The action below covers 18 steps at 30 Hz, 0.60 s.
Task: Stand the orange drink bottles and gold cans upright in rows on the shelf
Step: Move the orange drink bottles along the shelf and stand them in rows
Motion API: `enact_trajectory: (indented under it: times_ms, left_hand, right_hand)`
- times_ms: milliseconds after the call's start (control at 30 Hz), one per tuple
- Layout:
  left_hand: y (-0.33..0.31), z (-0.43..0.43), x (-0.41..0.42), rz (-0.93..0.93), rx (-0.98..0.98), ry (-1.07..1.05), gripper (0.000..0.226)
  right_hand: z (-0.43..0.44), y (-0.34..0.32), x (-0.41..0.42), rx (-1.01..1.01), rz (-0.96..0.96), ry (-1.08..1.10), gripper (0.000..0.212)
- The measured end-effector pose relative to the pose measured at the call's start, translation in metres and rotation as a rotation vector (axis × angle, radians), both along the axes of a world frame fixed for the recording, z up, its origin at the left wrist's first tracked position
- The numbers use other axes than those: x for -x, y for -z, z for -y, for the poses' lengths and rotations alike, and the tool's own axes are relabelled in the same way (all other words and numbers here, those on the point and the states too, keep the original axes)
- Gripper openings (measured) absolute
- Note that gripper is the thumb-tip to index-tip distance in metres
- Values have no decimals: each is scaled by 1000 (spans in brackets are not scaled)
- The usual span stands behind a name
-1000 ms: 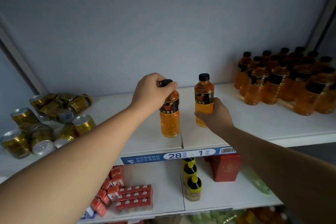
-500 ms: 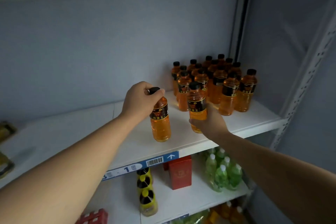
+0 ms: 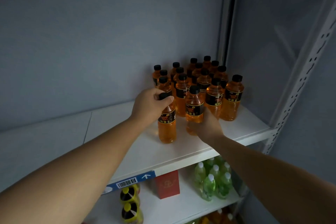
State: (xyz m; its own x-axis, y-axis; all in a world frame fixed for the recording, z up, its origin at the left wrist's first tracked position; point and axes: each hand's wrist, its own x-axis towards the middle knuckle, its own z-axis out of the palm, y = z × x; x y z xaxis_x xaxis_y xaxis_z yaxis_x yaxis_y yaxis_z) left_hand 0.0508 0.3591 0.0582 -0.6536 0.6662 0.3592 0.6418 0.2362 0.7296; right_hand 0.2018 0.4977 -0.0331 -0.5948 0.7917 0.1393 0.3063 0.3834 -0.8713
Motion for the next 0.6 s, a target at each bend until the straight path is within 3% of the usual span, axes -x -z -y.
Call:
enact_trajectory:
  times_ms: [133,367,600]
  left_hand:
    - [9,-20,13,-16,-3,44,22]
    - [13,-37,31,1,-27,89,6]
    - [18,-39,35,-75,-57,126,13]
  right_hand:
    - [-10,5,15,16,28,11,59]
    - [-27,18,37,39,59,28,68]
    - [-33,21,42,25,100,-6,79]
